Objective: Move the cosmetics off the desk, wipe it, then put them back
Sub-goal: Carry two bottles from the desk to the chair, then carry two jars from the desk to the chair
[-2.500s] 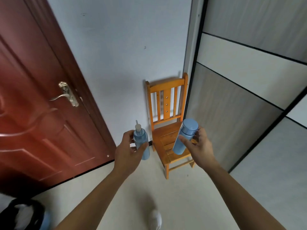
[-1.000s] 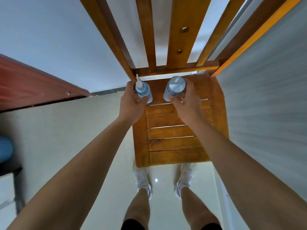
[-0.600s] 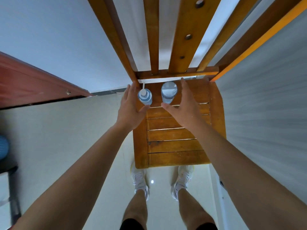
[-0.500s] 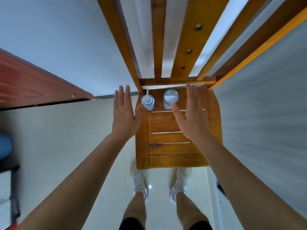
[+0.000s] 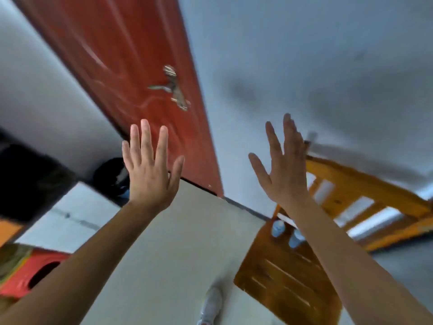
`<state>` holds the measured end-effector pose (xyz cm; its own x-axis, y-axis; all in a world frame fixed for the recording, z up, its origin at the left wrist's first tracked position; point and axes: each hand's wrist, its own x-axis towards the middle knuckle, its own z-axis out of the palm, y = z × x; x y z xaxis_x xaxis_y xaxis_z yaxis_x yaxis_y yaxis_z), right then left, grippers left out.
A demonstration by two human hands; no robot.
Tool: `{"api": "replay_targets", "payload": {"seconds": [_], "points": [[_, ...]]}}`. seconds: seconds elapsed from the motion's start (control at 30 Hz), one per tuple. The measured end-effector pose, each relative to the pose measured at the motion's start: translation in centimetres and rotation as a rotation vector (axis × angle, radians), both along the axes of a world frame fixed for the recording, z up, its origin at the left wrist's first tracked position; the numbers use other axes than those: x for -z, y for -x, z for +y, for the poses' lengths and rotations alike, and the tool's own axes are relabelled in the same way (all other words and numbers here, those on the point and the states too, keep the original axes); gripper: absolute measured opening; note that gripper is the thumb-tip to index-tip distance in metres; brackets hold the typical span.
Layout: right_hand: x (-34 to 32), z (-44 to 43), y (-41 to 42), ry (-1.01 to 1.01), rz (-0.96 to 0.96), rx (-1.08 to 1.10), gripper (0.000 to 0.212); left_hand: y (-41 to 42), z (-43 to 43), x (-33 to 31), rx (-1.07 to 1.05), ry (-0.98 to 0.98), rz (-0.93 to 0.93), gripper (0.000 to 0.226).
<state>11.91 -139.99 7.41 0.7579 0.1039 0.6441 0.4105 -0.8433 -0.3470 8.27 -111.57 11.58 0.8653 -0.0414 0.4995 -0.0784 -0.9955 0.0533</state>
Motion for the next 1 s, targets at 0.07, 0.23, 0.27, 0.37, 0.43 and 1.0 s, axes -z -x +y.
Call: {"api": "replay_targets", "payload": {"seconds": [0.07, 0.23, 0.27, 0.37, 0.43, 1.0], "points": [[-3.0, 4.5, -0.4, -0.011, -0.047, -0.127, 0.069, 3.4, 3.9, -3.3, -0.123, 0.0, -0.052, 0.068], [-8.6, 18.8, 1.8, -0.102, -0.177, -0.425, 0.074, 13.6, 14.4, -9.2, -0.351, 0.021, -0.118, 0.07], [-9.4, 21.9, 2.6, -0.101, -0.206, -0.487, 0.075, 15.8, 16.7, -9.8, -0.398, 0.018, -0.13, 0.07], [-10.5, 31.2, 5.2, -0.084, -0.222, -0.632, 0.075, 22.2, 23.7, -10.3, -0.532, 0.001, -0.172, 0.068], [-10.6, 38.2, 7.6, -0.074, -0.218, -0.726, 0.076, 26.8, 29.0, -9.9, -0.636, 0.003, -0.185, 0.068], [-7.0, 79.5, 19.5, 0.038, 0.01, -1.06, 0.072, 40.8, 62.3, -6.1, -0.958, 0.17, -0.049, 0.071]]}}
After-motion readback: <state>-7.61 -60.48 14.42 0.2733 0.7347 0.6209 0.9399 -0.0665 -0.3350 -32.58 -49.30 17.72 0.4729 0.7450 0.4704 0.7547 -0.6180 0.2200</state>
